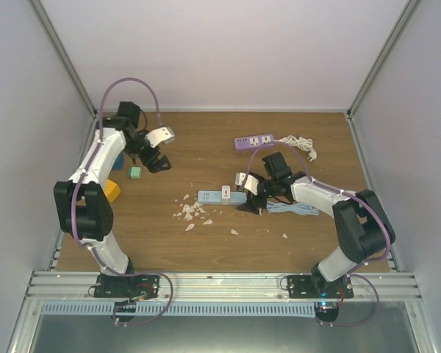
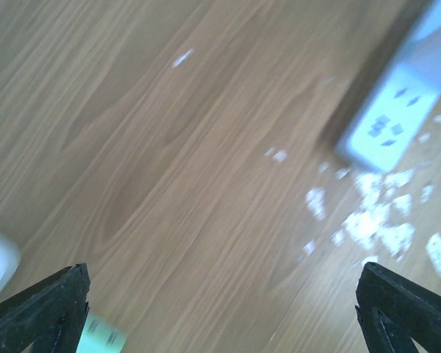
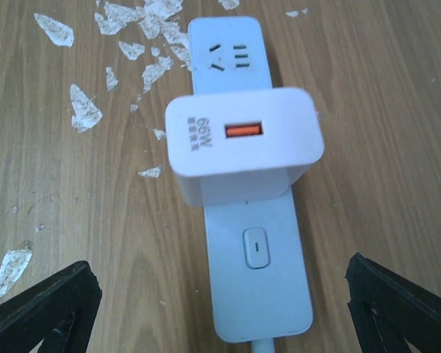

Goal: Pull the plug off the socket

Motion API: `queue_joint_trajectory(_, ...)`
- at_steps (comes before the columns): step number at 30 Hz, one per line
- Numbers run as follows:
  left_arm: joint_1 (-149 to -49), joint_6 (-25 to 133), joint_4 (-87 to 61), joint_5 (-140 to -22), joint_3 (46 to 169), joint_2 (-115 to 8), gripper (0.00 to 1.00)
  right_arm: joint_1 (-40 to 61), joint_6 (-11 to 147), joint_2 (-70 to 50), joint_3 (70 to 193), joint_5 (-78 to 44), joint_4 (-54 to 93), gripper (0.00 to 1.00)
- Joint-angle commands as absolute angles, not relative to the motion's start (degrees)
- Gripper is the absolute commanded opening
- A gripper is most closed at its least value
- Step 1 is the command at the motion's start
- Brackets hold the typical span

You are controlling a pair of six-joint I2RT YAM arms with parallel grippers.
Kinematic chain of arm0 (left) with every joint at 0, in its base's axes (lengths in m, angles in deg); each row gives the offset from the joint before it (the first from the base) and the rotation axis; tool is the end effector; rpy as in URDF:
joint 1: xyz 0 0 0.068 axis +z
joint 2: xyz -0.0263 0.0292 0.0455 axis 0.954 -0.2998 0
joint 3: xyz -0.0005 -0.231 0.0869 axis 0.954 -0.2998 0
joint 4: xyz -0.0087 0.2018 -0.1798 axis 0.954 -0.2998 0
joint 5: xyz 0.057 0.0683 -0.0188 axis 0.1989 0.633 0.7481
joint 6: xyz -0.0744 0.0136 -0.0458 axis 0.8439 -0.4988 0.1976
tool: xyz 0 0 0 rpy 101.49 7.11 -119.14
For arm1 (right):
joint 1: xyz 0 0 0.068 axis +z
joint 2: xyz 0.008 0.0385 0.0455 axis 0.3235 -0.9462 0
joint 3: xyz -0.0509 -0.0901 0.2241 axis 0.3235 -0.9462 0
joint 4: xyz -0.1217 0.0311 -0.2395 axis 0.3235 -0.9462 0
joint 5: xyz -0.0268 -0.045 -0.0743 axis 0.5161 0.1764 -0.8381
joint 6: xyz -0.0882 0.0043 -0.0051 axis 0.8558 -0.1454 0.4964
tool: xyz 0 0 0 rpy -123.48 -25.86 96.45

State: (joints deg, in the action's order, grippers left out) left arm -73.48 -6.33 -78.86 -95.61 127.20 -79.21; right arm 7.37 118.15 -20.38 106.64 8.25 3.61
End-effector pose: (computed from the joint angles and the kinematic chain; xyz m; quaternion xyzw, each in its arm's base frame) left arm 0.3684 -0.0366 0.2276 0.4349 0.8659 -0.1189 0.2165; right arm 0.2807 0.1858 0.1124 -0.5899 0.7107 0.2272 0.3088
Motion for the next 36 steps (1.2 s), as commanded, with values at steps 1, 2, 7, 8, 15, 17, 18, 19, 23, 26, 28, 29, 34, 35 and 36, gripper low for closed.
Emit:
queue_joint_trajectory(1,-80.09,-9.47,-70.91,-108.10,122.10,-75.01,0.99,6.55,120.46,-19.11,105.22,10.14,3.36,0.92)
queue_joint_trajectory(2,-81.44,-9.13,-68.65,-109.69,120.60,-74.32,0.99,6.37,120.73,-19.24,105.01,10.19,3.40,0.92)
queue_joint_trajectory(7,-88.36,-9.27,-59.33,-116.36,112.68,-71.02,0.98,5.04,121.85,-19.64,104.39,10.14,3.78,0.92)
queue_joint_trajectory(8,-89.96,-9.77,-58.11,-116.18,111.59,-70.85,0.98,4.72,121.94,-19.84,104.41,10.10,3.80,0.92)
queue_joint_trajectory(15,-95.66,-11.19,-51.07,-115.21,107.43,-73.14,0.97,4.20,122.83,-21.98,104.82,9.96,4.29,0.91)
queue_joint_trajectory(17,-96.25,-11.09,-48.17,-115.65,105.94,-73.32,0.97,4.19,122.85,-22.79,105.38,9.90,4.40,0.91)
queue_joint_trajectory(18,-96.60,-10.98,-47.31,-116.30,105.46,-73.64,0.97,4.17,122.71,-23.18,105.62,9.90,4.42,0.91)
queue_joint_trajectory(19,-96.95,-10.96,-46.61,-116.71,104.91,-73.96,0.97,4.22,122.47,-23.55,105.78,9.93,4.66,0.90)
queue_joint_trajectory(23,-98.73,-11.38,-42.99,-115.95,101.74,-74.99,0.95,4.23,121.40,-24.85,106.22,10.31,5.62,0.90)
queue_joint_trajectory(26,-99.66,-10.76,-40.10,-114.85,100.51,-76.10,0.94,4.17,121.10,-25.74,106.35,10.30,6.27,0.90)
queue_joint_trajectory(28,-100.16,-9.24,-38.92,-114.70,100.82,-77.37,0.92,4.16,121.03,-26.54,106.53,10.15,6.79,0.89)
queue_joint_trajectory(29,-100.40,-8.83,-38.68,-114.82,101.08,-77.99,0.92,4.20,120.95,-26.93,106.71,10.12,6.88,0.89)
queue_joint_trajectory(34,-102.35,-8.11,-36.02,-113.07,100.48,-79.30,0.90,4.26,119.63,-28.83,108.11,10.29,7.74,0.87)
queue_joint_trajectory(35,-102.80,-8.17,-35.75,-112.76,100.29,-79.56,0.89,4.37,119.20,-29.13,108.41,10.43,8.00,0.87)
queue_joint_trajectory(36,-103.21,-8.22,-35.58,-112.39,100.09,-79.88,0.88,4.34,118.88,-29.47,108.73,10.56,8.24,0.86)
